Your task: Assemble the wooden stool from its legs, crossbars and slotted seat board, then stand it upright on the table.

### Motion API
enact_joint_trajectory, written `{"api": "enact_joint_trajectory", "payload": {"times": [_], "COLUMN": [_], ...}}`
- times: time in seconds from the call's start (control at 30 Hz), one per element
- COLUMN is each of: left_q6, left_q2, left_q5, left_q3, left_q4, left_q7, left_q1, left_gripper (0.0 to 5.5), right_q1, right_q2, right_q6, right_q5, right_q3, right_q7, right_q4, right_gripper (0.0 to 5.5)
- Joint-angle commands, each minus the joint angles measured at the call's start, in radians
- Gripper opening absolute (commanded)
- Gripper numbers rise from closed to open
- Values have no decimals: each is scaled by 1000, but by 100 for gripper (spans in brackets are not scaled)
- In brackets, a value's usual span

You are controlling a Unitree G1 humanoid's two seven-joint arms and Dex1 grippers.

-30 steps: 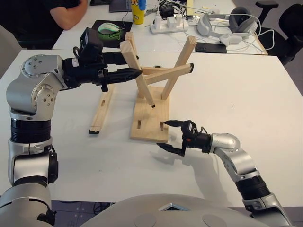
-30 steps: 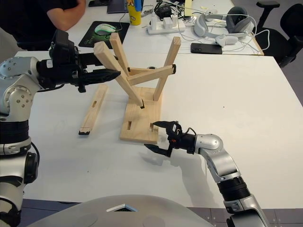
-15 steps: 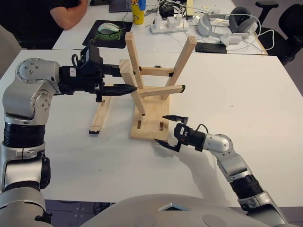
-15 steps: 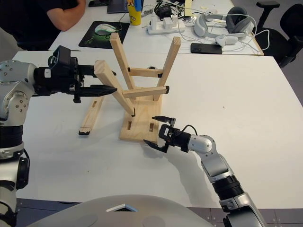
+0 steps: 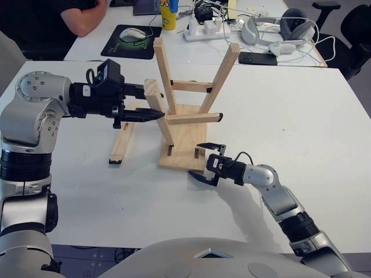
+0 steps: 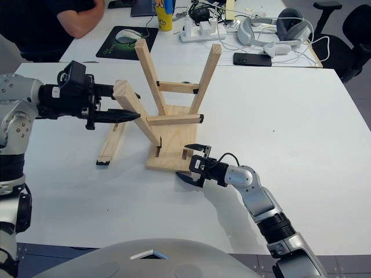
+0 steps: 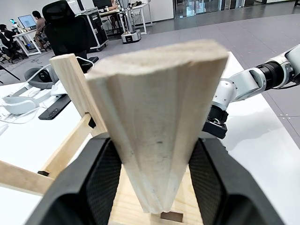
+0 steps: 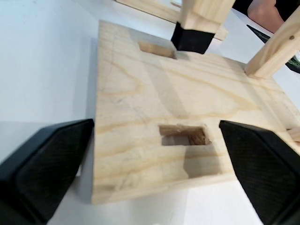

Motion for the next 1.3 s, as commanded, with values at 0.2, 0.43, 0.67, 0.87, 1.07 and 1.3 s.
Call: {"api": "enact_joint_trajectory", "payload": {"times": [0.2, 0.43, 0.67, 0.87, 1.07, 1.3], "left_q6": [-38, -57, -42, -24, -38, -91], "left_q2": [30, 66, 91, 94, 119, 119], "left_q5": [45, 60, 50, 32, 47, 87], "left_q3": [-46, -71, -90, -104, -116, -135], "left_q4": [24, 66, 53, 35, 49, 85], "left_q7": [-49, -85, -113, -123, -162, -174], "left_q1": [48, 62, 37, -3, -24, -15], "left_gripper": [207, 207, 207, 207, 207, 207], "right_q1": [-8, -16, -10, -10, -14, -30], "right_q2": [-58, -66, -27, -62, -47, -46], "right_q6": [29, 42, 72, -44, 22, 38], "right_q5": [7, 0, 112, -31, -12, 1], "right_q3": [3, -1, -30, 6, 14, 17], "right_q7": [59, 65, 95, 20, 33, 47], "right_q4": [23, 30, 74, 69, 72, 84], "right_gripper": [497, 497, 497, 497, 497, 497]}}
